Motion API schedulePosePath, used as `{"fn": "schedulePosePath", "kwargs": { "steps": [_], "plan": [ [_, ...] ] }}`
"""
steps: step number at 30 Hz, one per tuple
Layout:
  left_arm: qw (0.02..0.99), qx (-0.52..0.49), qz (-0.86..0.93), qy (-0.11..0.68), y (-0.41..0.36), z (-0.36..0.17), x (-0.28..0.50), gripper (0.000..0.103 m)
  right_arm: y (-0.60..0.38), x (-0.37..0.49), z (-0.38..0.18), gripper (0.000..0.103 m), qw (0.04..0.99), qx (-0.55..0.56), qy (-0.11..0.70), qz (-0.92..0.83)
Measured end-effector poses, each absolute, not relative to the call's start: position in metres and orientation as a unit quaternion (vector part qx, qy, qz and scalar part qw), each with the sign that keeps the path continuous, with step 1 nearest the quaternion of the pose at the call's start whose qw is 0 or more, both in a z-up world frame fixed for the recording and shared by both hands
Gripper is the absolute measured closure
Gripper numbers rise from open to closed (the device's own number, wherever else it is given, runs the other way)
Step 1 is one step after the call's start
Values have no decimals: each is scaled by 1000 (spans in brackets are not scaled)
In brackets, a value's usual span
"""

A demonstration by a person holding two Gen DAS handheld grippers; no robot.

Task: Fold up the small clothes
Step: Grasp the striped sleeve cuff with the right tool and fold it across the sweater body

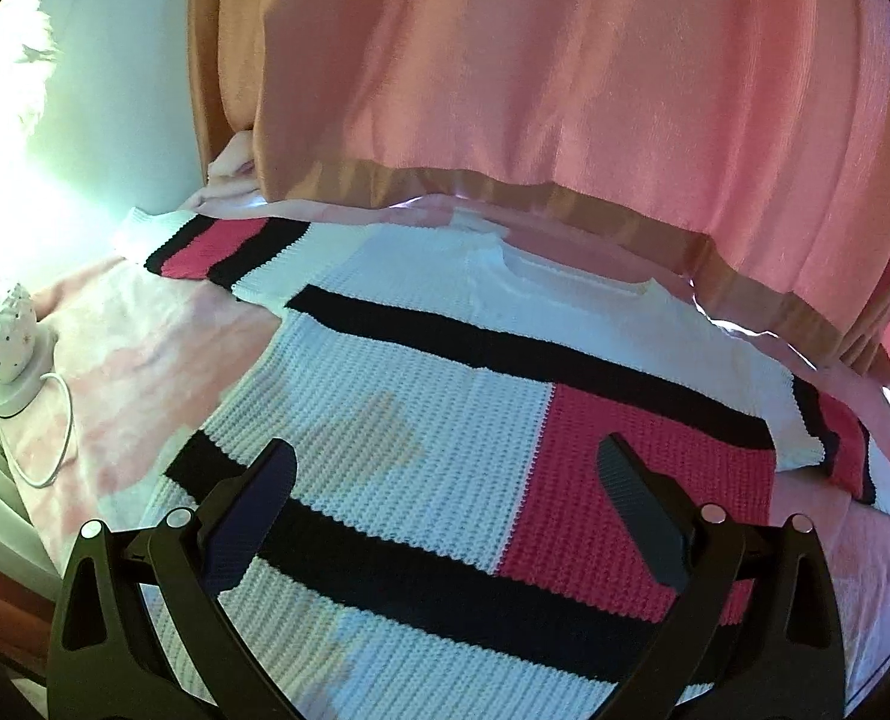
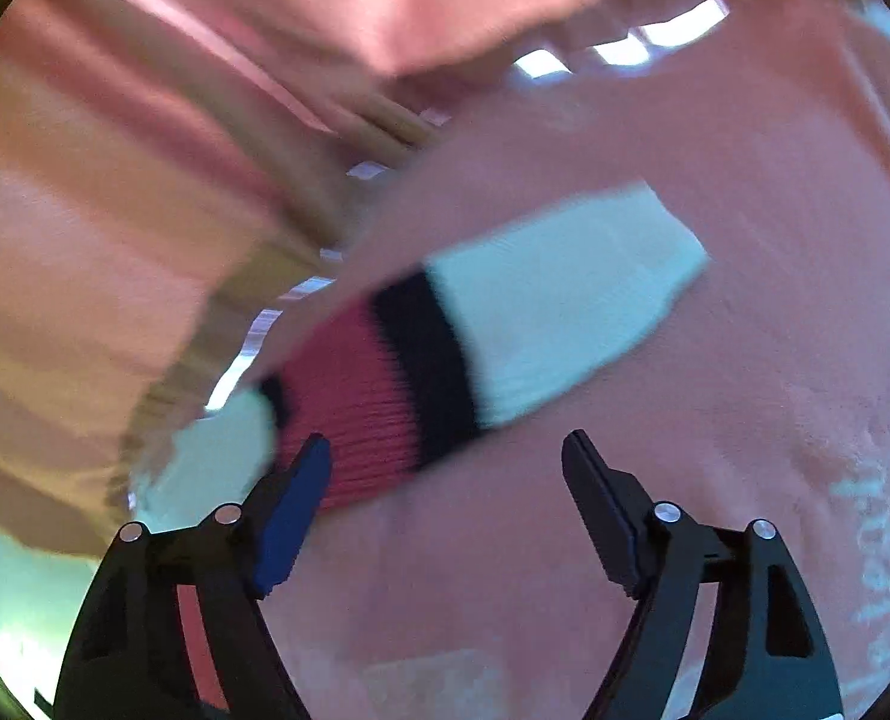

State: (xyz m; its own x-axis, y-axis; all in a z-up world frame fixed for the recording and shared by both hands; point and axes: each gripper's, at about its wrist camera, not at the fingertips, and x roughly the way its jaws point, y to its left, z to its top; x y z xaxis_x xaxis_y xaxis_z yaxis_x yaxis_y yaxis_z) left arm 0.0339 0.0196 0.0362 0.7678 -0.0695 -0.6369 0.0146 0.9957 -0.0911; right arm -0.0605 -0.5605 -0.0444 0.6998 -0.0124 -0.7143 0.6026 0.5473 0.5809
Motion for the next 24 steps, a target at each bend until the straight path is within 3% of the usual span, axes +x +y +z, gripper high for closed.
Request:
{"fn": "schedulePosePath", "kwargs": {
  "steps": [9, 10, 13, 17, 24],
  "plan": [
    [931, -26, -33, 361, -2, 26, 44, 5, -609, -48, -93, 41, 779, 514, 306, -189],
    [930, -23, -35, 364, -5, 24, 44, 5, -612, -47, -93, 48, 783, 511, 296, -193],
    [928, -14, -38, 370, -11, 21, 45, 5, -618, -38, -97, 96, 784, 518, 292, -180],
    [927, -12, -38, 373, -8, 20, 46, 5, -606, -32, -62, 97, 817, 494, 251, -163],
    [928, -37, -29, 370, 15, 27, 48, 5, -461, 39, 82, 97, 901, 397, 158, 69]
  ]
}}
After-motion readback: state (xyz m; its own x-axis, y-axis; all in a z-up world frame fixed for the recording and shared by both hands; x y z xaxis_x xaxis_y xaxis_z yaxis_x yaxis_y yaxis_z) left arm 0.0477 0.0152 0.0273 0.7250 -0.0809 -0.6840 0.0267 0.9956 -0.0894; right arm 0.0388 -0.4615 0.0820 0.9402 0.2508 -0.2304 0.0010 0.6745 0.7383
